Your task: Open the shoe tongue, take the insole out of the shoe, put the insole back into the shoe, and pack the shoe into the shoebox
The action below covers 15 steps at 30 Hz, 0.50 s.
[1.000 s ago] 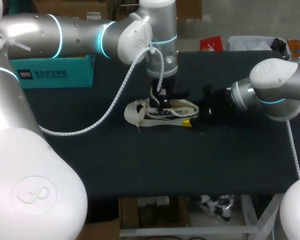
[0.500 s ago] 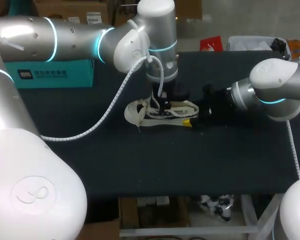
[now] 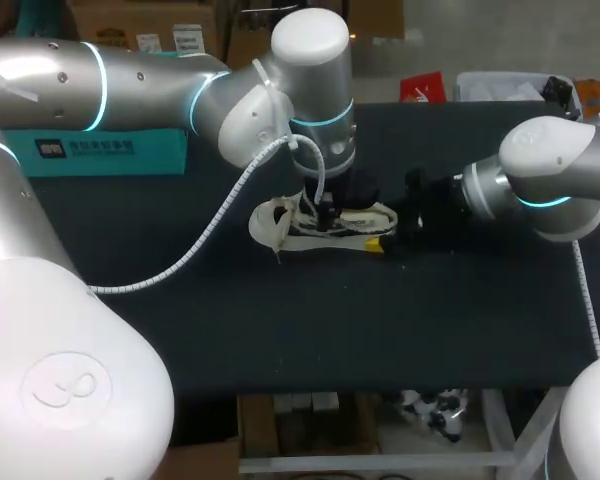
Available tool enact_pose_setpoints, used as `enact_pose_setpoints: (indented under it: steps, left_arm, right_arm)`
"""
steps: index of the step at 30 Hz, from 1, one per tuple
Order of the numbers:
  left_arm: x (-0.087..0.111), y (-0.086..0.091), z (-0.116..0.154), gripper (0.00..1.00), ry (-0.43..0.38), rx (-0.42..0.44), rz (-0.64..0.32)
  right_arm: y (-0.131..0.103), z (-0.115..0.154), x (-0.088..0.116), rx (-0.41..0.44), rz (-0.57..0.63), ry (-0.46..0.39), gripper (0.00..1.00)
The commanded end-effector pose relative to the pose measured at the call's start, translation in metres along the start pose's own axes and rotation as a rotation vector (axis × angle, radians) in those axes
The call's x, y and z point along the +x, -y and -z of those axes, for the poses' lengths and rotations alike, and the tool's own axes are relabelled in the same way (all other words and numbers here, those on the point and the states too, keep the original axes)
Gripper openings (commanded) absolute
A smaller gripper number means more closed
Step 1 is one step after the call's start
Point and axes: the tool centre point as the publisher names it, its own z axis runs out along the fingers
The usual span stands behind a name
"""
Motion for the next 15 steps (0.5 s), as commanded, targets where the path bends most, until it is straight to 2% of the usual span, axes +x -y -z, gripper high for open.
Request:
enact_pose_setpoints:
  steps: [1, 7, 12, 13, 15]
  left_arm:
    - [-0.020, -0.003, -0.115, 0.33, 0.040, -0.024, 0.001]
    - [-0.047, -0.007, -0.127, 0.34, 0.092, -0.035, 0.007]
    - [-0.062, -0.010, -0.134, 0.33, 0.109, -0.028, 0.012]
    - [-0.065, -0.010, -0.135, 0.29, 0.109, -0.027, 0.012]
    - [-0.068, -0.010, -0.137, 0.05, 0.105, -0.022, 0.009]
  right_arm:
    - [0.011, -0.006, -0.001, -0.002, 0.000, -0.004, 0.00]
    - [0.011, -0.006, -0.001, -0.002, 0.000, -0.004, 0.00]
    - [0.011, -0.006, -0.001, -0.002, 0.000, -0.004, 0.00]
    - [0.011, -0.006, -0.001, -0.002, 0.000, -0.004, 0.00]
    - [0.011, -0.006, -0.001, -0.002, 0.000, -0.004, 0.00]
